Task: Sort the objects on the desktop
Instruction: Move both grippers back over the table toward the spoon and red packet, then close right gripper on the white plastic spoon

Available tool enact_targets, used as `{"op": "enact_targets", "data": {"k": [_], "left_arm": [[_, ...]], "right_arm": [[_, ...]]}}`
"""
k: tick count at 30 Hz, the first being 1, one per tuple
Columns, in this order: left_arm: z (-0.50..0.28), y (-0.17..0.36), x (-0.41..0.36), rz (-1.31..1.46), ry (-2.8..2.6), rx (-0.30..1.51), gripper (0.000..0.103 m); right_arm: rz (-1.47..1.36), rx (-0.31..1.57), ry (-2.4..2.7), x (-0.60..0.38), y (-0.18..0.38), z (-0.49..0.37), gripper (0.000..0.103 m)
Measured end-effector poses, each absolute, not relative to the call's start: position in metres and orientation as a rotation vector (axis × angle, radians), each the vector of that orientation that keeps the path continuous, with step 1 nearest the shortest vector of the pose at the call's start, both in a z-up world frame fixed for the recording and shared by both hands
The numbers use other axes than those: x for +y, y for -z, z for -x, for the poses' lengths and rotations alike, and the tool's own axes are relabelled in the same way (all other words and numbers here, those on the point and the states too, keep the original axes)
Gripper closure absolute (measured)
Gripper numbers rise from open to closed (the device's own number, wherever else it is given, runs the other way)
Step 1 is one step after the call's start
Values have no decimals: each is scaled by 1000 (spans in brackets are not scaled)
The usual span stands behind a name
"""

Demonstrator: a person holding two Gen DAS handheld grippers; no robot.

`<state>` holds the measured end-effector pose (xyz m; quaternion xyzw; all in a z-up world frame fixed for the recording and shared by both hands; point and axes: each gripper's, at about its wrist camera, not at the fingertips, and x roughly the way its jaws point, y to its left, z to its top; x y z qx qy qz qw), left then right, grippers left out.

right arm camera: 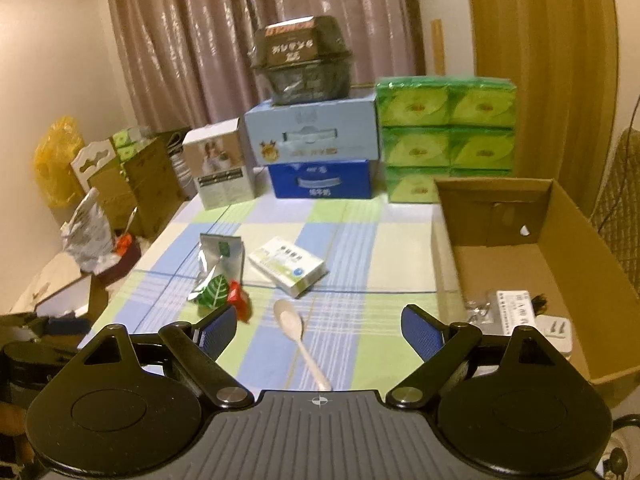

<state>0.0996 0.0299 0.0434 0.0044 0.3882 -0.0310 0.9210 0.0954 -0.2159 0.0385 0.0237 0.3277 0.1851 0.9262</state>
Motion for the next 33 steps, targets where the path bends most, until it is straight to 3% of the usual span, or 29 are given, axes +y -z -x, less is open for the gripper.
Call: {"op": "enact_targets", "data": {"k": [17,23,28,33], "left_arm": [[-124,-21,47,-15,61,830,2],[-143,-9,48,-41,85,821,9],[-164,7,46,-38,107,816,23],[-185,26,42,-27,142,809,28]], "right_arm": [[26,745,-429,-183,5,-122,16],[90,776,-465,-168,35,-144,18],[118,813,-524,-159,64,-165,38],[162,817,-555,-153,90,-185,43]]}}
